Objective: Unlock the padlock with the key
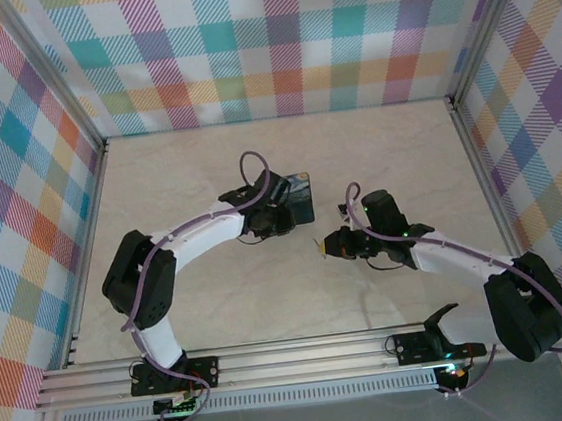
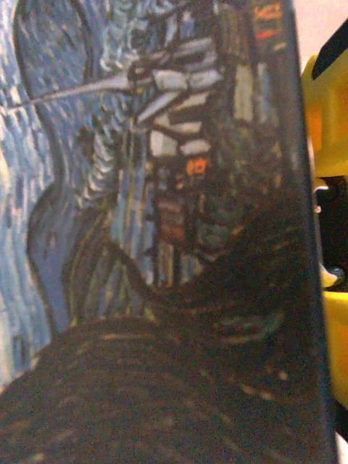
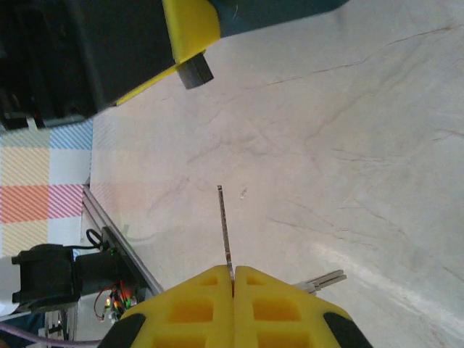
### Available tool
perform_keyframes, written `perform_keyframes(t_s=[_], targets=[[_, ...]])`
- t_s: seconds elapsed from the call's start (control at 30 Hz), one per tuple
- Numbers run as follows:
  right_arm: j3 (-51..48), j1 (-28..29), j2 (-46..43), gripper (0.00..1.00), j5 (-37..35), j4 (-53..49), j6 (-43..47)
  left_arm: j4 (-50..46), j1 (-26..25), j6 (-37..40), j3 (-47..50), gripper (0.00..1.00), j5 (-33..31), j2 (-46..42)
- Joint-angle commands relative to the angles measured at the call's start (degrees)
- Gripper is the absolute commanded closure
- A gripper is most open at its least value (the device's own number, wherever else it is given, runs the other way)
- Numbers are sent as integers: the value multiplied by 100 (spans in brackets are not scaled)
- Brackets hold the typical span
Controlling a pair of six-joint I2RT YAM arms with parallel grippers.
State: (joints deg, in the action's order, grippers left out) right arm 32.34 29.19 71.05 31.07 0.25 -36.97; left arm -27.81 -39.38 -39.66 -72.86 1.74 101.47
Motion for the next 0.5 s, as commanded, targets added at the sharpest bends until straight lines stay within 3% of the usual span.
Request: perform_keyframes(t_s=[0.0,0.17,0.47], targets=[[111,240,-136,100,78,-44,111,-61,230,-249,-107,97,929,-454],[451,537,45,100,40,-83,142,230,652,-766,167,97,1791,-769],[1091,957,446,100,-87,-158,534,578,1108,-1459,807,97,2633,-1325]])
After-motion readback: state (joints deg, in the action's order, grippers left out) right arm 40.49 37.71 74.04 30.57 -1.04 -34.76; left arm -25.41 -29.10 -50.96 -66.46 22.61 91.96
